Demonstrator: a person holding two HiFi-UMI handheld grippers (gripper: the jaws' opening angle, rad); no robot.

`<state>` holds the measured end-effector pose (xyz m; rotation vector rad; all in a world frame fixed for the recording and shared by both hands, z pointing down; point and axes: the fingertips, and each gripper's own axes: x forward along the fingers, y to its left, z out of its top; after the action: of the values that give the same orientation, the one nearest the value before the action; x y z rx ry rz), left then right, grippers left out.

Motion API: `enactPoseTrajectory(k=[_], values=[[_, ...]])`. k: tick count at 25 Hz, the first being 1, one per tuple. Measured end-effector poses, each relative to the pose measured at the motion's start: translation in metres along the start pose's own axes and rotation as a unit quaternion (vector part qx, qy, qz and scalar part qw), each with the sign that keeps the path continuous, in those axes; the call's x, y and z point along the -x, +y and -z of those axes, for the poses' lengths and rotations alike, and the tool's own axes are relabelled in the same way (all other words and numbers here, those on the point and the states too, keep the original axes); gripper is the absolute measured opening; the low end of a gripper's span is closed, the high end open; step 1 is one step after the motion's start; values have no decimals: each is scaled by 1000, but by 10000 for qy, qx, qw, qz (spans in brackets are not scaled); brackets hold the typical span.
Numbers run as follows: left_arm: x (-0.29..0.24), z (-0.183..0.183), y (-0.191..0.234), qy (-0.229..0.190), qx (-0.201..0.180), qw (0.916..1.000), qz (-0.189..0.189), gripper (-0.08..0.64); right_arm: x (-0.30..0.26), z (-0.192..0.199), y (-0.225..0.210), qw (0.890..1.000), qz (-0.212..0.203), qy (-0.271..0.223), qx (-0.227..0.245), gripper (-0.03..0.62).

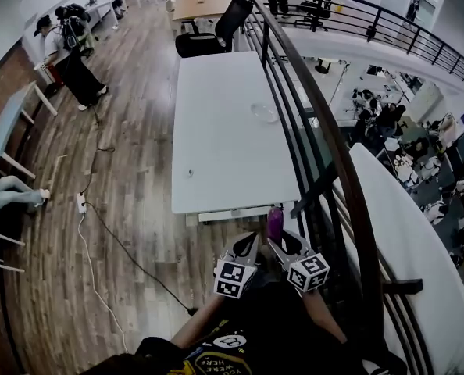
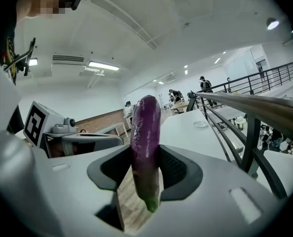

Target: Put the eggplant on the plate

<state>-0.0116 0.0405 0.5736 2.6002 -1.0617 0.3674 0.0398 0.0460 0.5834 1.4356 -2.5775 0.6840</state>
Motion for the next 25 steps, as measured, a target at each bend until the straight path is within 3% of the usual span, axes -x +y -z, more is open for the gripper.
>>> enactPoseTrajectory(k=[7,14,20,25], values=[[-75,-50,26,-85,-143,9998,-109,5,-52,-69,-63,9993,-226,-219,199,179],[-109,-45,42,68,-98,9995,-280,5,-83,-66,-93,9990,-440,23,36,179],[-135,-47,67,304,-37,9995,-110,5,-104,-59,-111,9993,-225,161,-246,179],[-166,-72,108,262,-253,9993,-107,5,-142,-78,-141,9993,-26,133,-345,179]])
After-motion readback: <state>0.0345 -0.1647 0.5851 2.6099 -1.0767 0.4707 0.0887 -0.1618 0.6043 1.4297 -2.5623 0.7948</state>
